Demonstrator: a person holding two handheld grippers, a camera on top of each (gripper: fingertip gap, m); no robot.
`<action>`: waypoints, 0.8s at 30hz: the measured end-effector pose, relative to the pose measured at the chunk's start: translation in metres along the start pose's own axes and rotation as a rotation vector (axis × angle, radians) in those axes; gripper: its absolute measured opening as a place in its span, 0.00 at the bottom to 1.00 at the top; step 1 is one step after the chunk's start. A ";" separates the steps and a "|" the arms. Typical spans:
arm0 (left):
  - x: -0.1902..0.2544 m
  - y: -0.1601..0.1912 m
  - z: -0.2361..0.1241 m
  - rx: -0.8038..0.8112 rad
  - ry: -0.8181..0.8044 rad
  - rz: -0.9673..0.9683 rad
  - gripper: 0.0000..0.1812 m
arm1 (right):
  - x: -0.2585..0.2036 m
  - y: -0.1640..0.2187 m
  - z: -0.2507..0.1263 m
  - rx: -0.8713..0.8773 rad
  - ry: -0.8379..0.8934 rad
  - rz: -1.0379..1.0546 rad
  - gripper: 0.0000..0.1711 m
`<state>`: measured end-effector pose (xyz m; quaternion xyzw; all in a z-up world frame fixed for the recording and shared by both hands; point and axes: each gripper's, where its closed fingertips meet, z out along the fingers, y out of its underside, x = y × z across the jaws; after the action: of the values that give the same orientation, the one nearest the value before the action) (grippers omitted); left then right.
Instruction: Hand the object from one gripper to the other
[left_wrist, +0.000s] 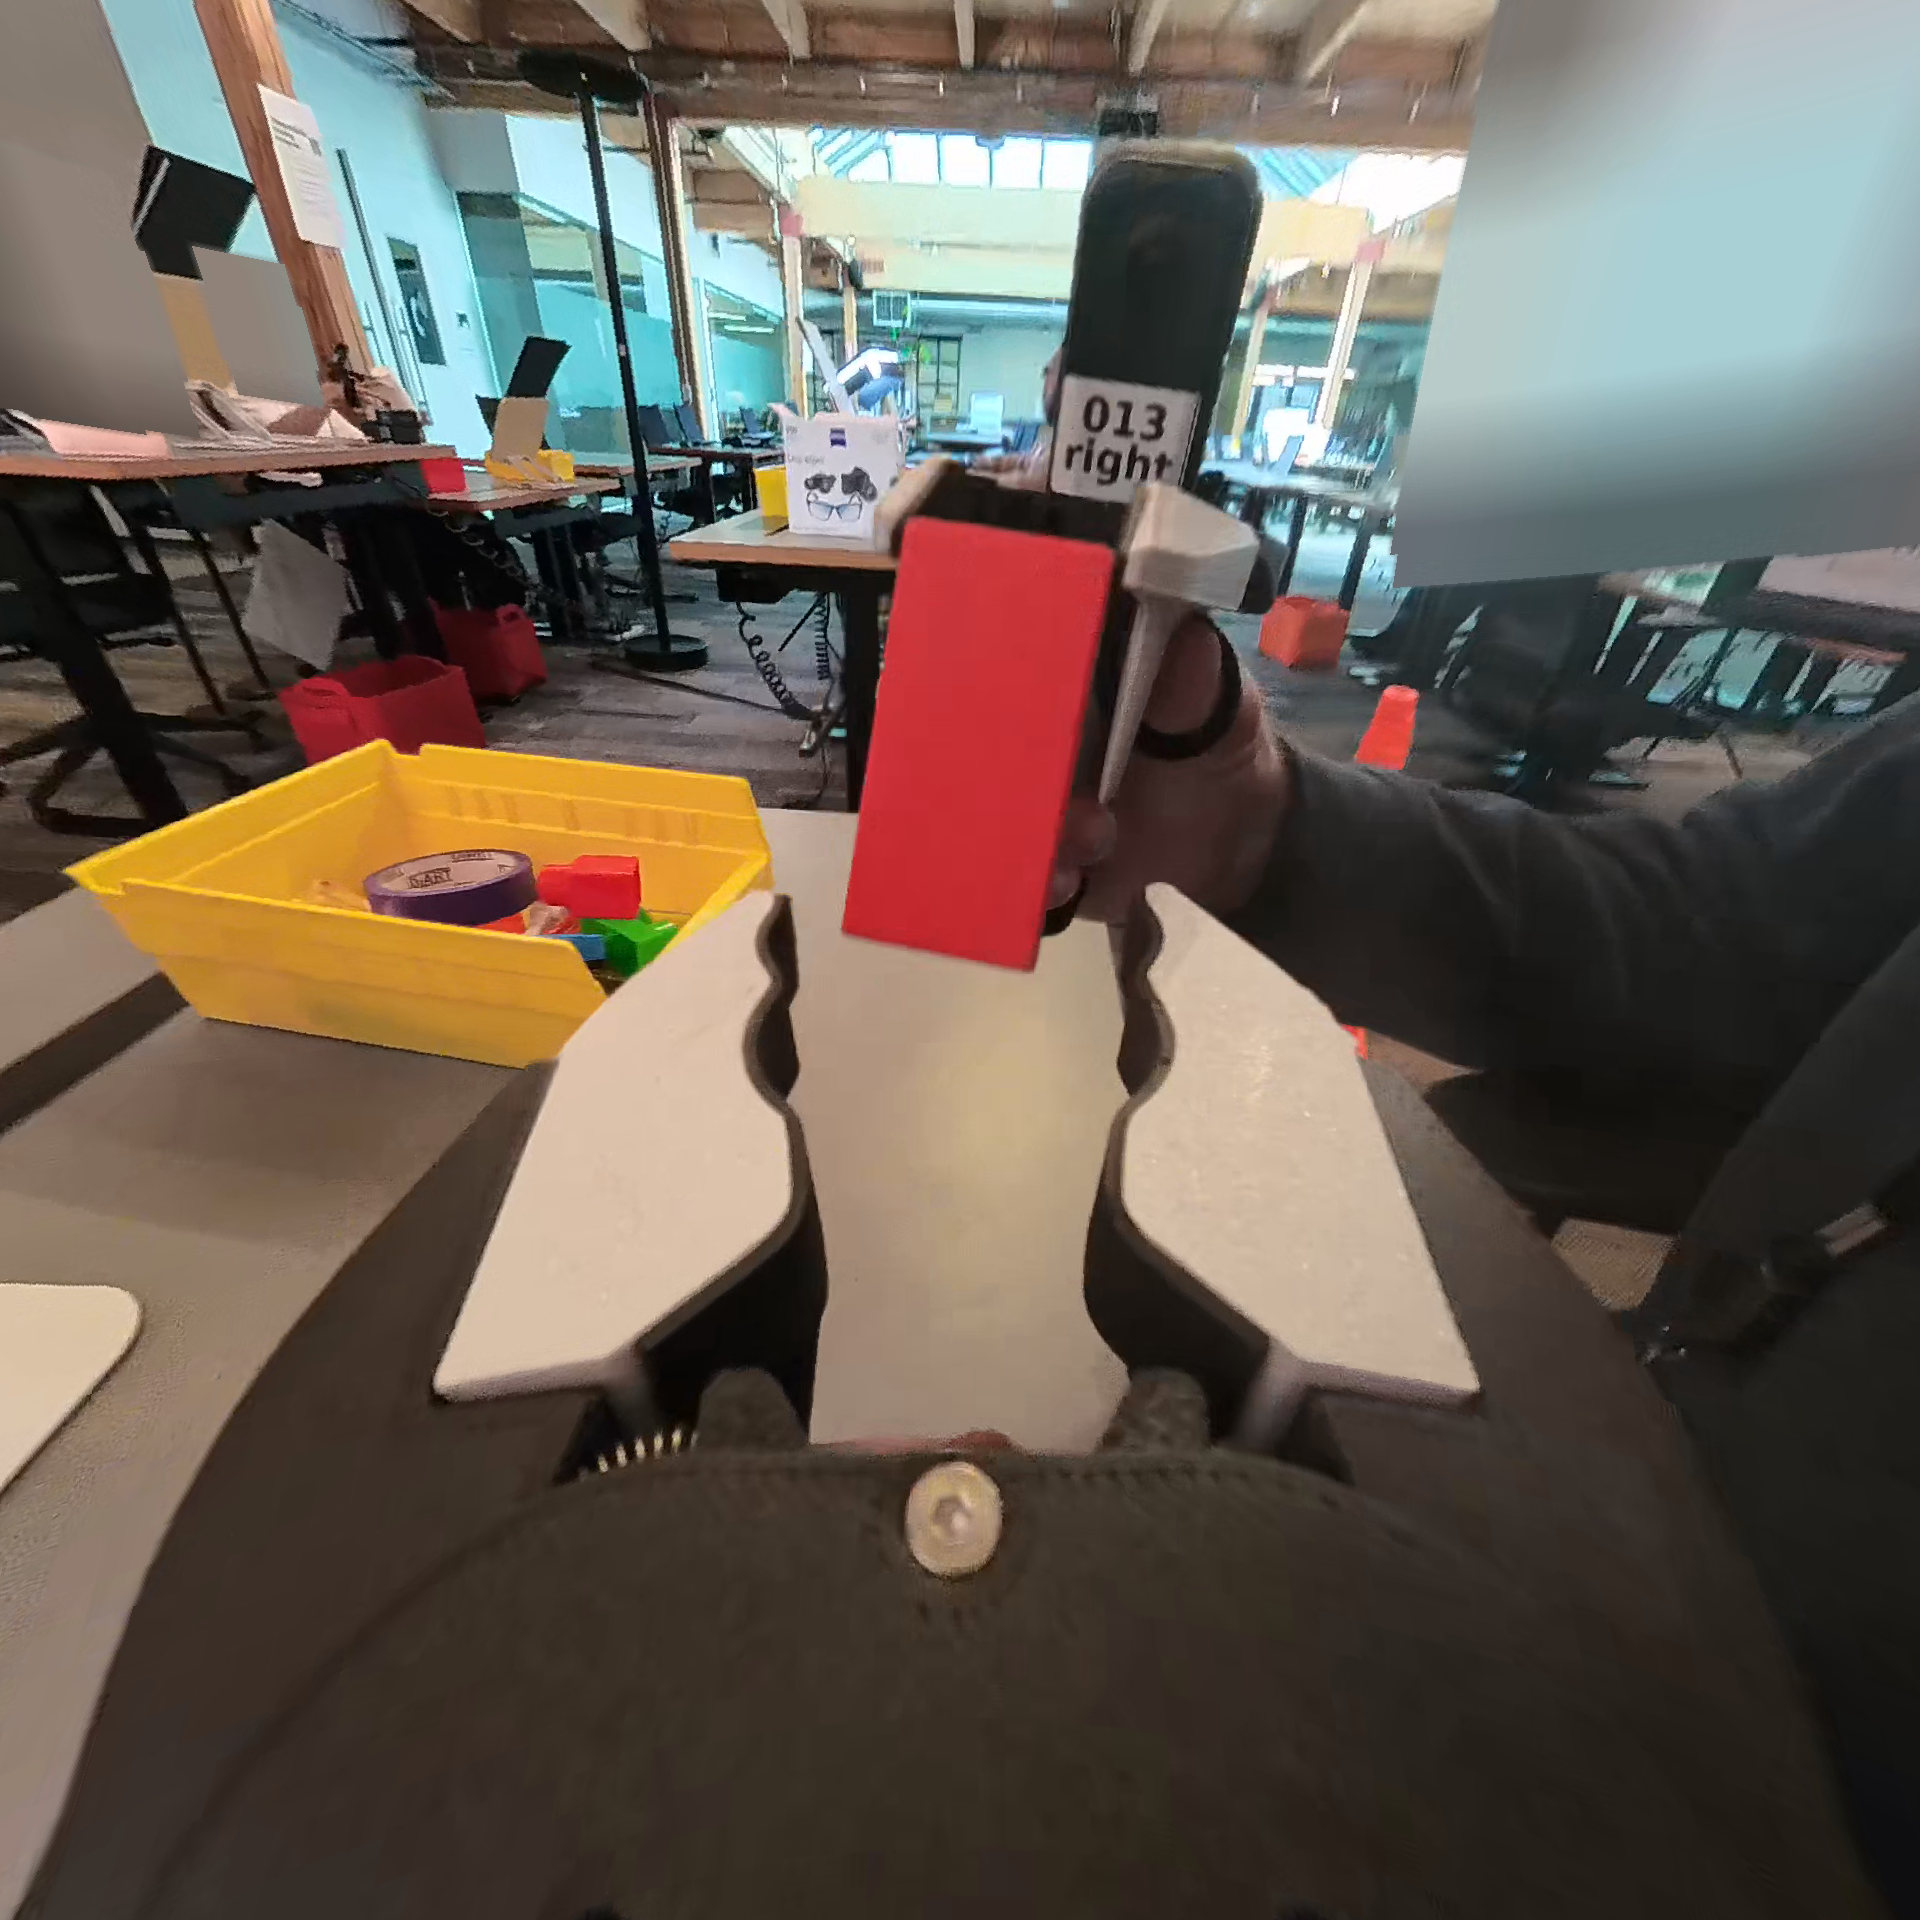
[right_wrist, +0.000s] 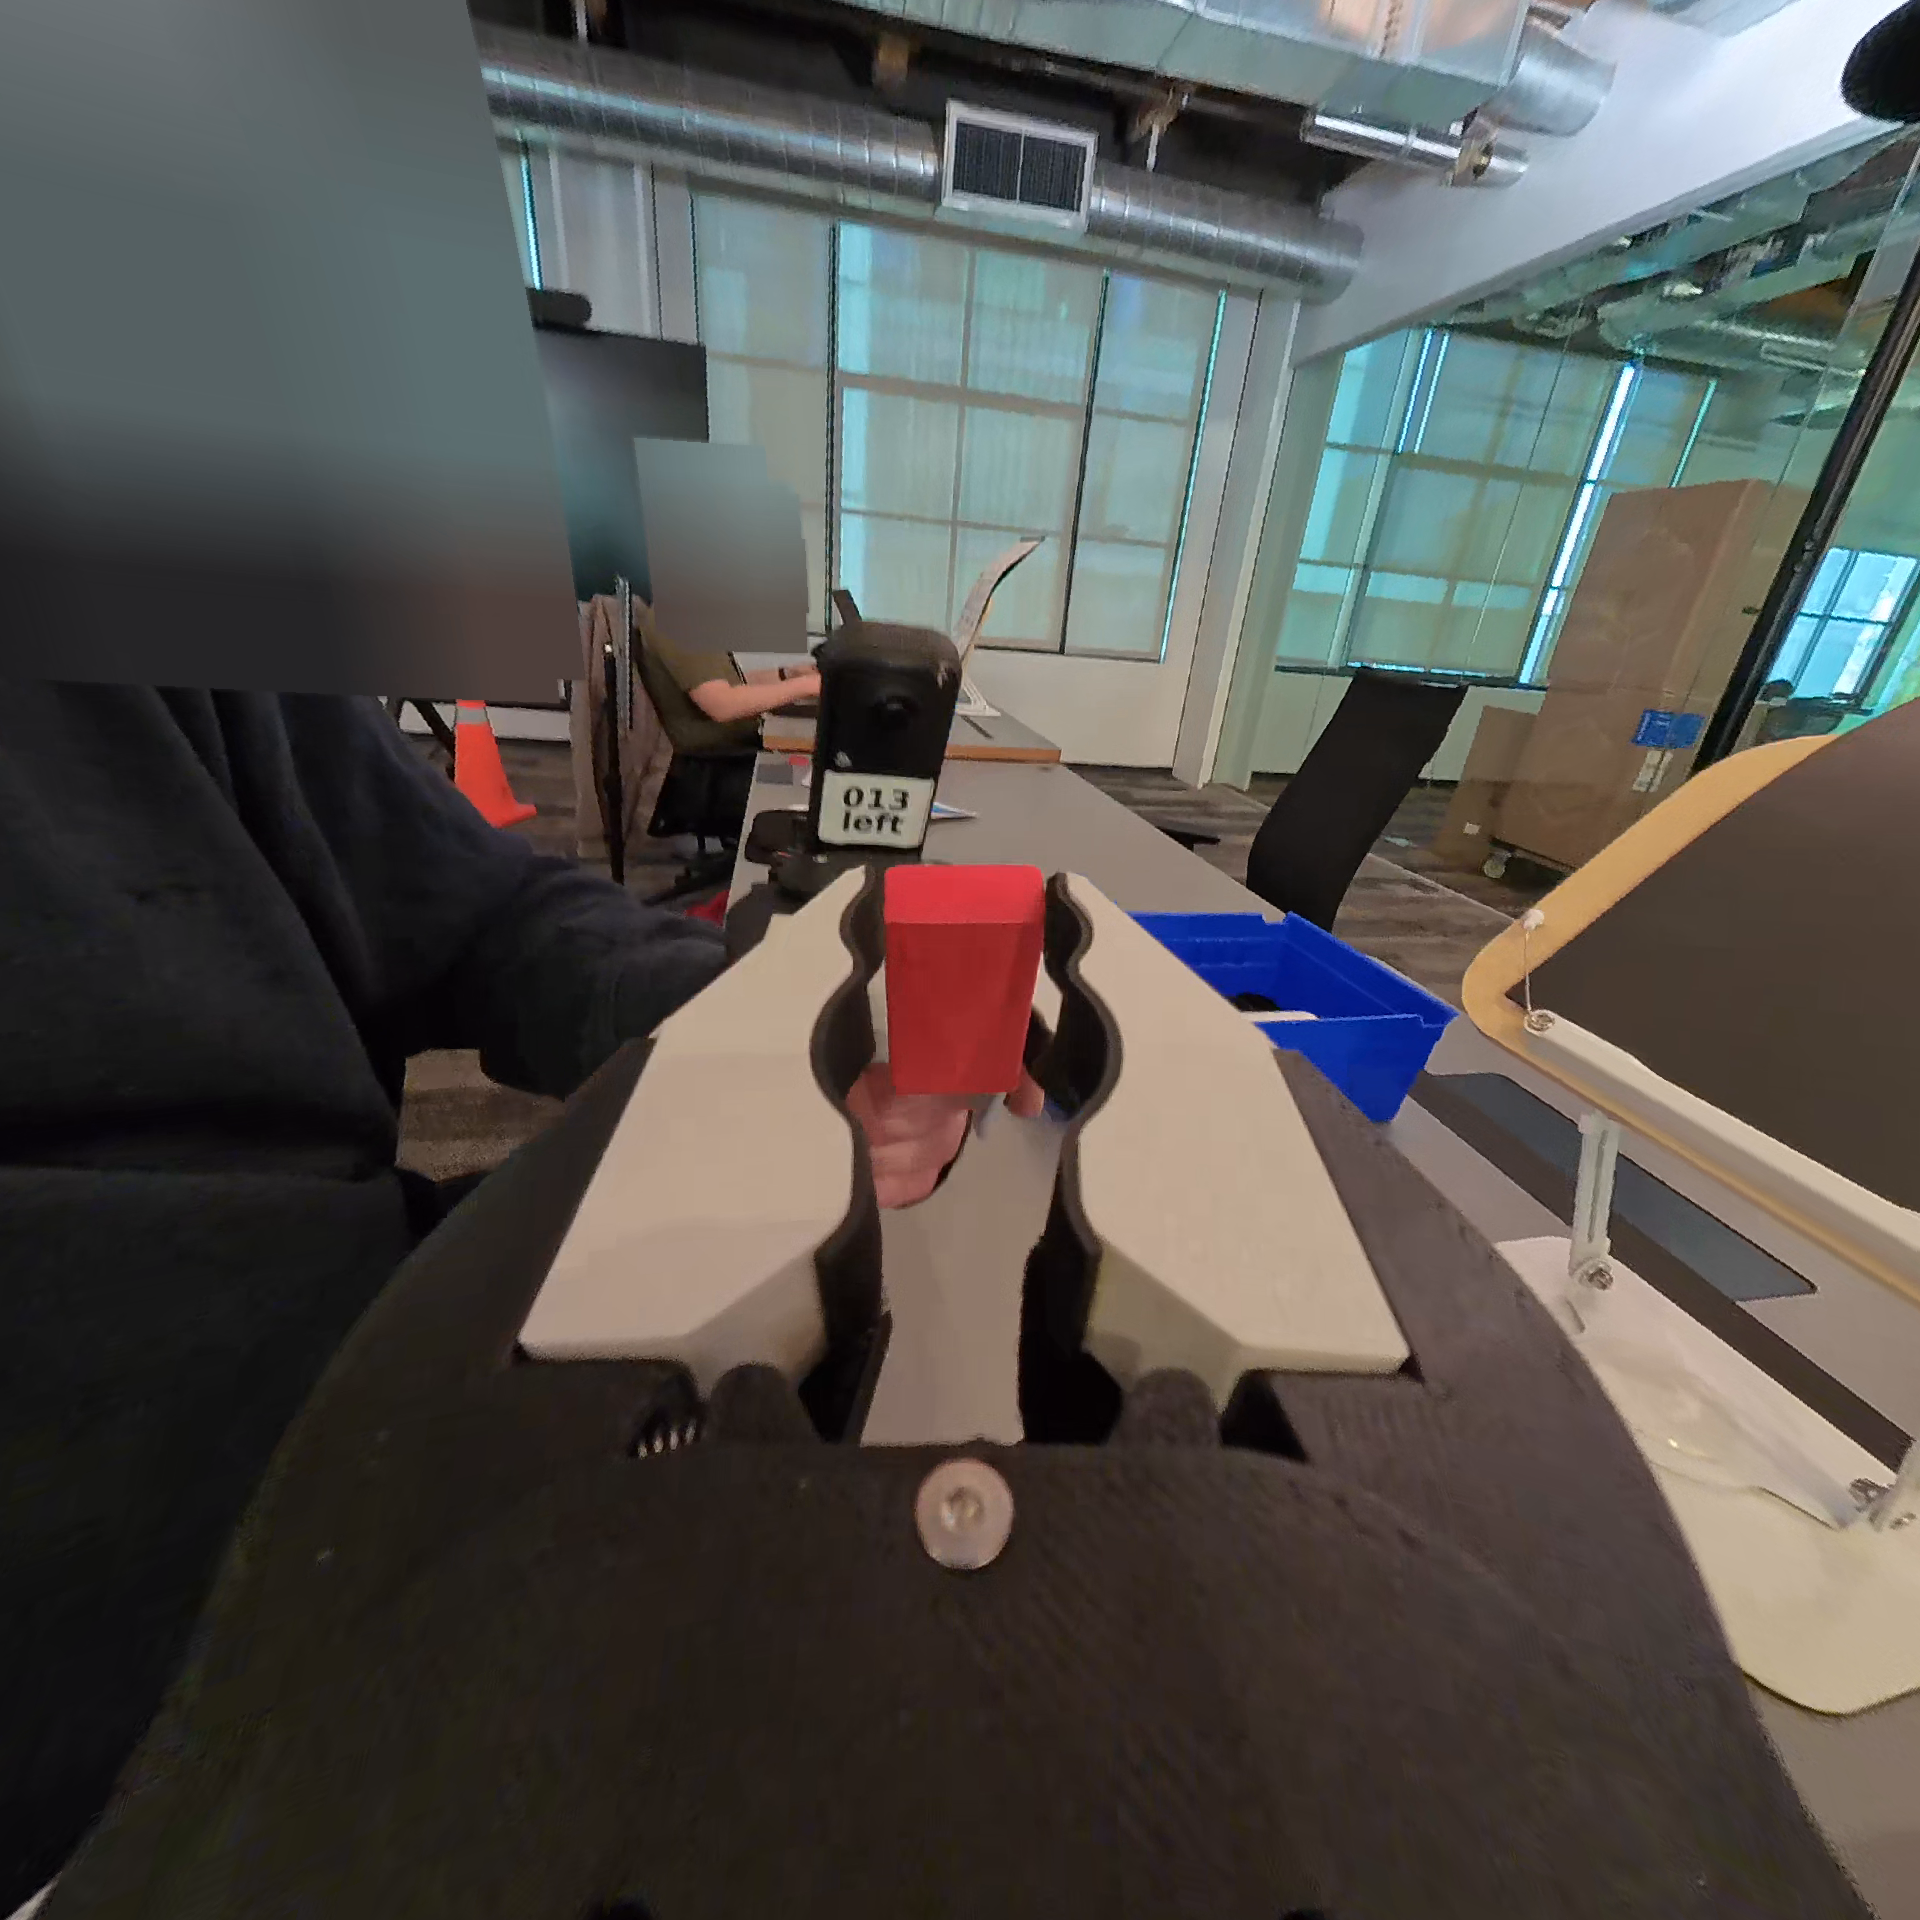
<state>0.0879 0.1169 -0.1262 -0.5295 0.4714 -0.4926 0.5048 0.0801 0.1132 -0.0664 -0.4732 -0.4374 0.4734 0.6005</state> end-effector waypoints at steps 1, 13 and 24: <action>0.000 0.002 0.000 0.010 0.002 -0.012 0.31 | 0.000 -0.001 -0.001 0.012 0.000 0.006 0.17; 0.003 0.027 -0.004 0.061 0.026 -0.156 0.29 | -0.002 -0.010 -0.009 0.112 -0.005 0.064 0.17; 0.006 0.012 0.004 0.191 0.008 -0.228 0.26 | -0.006 -0.014 -0.010 0.223 -0.015 0.136 0.16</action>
<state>0.0924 0.1107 -0.1375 -0.5271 0.3613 -0.5915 0.4917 0.0915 0.1045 -0.0544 -0.4285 -0.3536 0.5624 0.6124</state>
